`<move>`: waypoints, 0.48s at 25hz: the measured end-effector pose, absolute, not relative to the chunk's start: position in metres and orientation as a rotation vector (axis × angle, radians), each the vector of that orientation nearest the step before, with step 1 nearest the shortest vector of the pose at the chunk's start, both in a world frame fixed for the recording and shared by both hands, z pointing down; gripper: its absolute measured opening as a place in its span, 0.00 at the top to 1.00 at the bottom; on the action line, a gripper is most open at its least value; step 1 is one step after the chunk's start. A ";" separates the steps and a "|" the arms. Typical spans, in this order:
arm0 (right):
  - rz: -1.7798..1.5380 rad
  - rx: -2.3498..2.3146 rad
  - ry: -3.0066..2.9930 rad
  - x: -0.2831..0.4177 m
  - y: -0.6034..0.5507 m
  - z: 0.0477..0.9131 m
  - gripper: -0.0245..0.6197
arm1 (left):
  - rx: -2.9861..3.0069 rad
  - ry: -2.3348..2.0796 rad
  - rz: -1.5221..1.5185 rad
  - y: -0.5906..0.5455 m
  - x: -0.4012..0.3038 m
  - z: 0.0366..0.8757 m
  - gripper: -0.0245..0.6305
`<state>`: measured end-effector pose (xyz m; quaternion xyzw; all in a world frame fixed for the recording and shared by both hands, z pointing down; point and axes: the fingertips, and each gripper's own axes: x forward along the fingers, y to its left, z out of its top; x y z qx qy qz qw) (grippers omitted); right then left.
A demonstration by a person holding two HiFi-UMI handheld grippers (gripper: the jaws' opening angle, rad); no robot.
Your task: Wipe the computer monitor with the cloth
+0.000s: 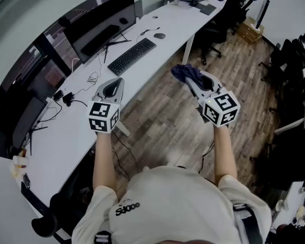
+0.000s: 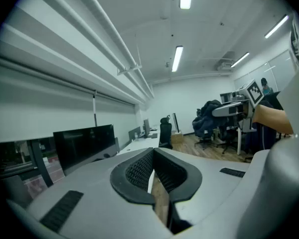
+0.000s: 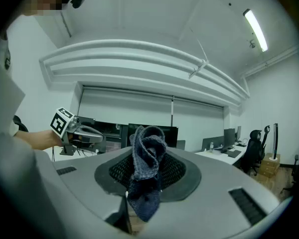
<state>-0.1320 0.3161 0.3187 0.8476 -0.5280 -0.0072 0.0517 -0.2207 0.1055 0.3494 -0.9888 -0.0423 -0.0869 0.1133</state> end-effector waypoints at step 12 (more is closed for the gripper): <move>0.016 2.584 -1.635 -0.089 0.371 0.340 0.80 | -2.891 -0.071 -0.303 0.154 -0.188 0.364 0.93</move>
